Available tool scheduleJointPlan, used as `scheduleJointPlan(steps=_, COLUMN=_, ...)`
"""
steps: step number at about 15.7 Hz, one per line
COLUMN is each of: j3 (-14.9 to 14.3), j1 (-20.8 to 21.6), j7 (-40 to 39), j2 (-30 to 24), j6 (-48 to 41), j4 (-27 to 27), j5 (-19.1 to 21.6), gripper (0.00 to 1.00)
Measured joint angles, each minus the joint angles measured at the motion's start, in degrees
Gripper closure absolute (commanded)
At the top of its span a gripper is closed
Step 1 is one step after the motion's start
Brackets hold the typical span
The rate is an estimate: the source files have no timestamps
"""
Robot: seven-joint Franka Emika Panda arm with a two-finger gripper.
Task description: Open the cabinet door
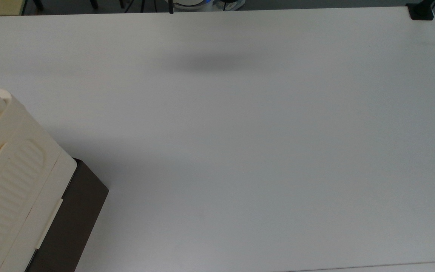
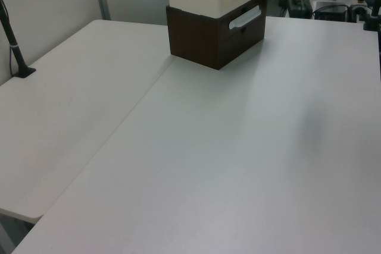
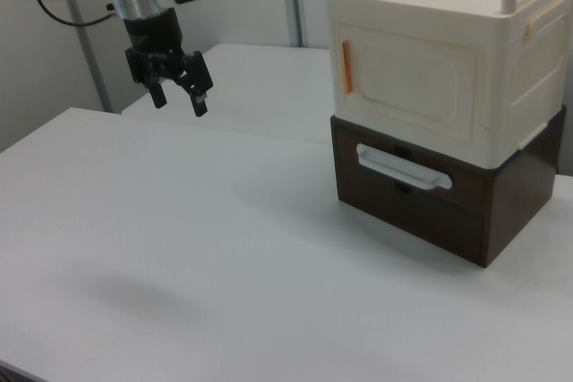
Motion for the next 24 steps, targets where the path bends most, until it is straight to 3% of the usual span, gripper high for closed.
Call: scheduleJointPlan(steps=24, j3=-0.16, j1=-0.72, j7=-2.84, j2=0.06, j6=0.82, j4=-0.28, j5=0.0, gripper=0.0)
